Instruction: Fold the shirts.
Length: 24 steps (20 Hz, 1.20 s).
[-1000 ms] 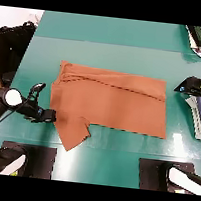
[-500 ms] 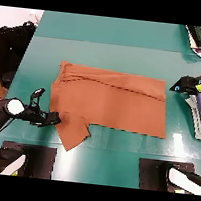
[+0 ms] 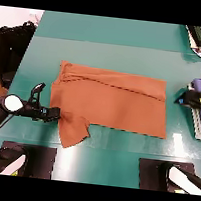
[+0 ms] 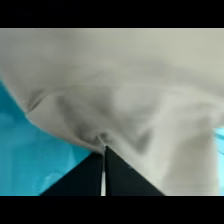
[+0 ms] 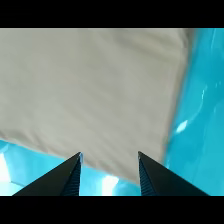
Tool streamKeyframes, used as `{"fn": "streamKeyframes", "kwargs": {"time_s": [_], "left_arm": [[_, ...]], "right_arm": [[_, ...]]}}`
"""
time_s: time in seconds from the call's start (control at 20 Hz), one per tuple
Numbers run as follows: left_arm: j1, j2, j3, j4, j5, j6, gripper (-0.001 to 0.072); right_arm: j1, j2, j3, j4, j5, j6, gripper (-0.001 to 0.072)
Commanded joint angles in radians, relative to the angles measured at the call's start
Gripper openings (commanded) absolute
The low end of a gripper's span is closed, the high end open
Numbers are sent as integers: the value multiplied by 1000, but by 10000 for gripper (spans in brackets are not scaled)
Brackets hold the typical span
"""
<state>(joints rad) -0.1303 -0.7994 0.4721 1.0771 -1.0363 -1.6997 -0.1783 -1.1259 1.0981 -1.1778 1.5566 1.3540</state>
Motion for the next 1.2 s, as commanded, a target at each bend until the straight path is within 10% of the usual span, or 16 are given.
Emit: {"fn": "streamKeyframes", "kwargs": {"time_s": [0.0,0.6,0.75,0.95,1.15], "left_arm": [[0,1,67,-15,-19,52,24],[0,1,76,-15,7,58,24],[0,1,76,-14,6,58,24],[0,3,77,-12,-34,84,22],[0,162,77,16,-184,46,21]], "right_arm": [[-146,76,-255,-64,1,-5,412],[-106,86,-570,8,-235,-53,404],[-60,86,-570,8,-257,-52,347],[-53,87,-570,5,-229,-55,17],[-63,137,-503,-61,-69,-71,16]]}}
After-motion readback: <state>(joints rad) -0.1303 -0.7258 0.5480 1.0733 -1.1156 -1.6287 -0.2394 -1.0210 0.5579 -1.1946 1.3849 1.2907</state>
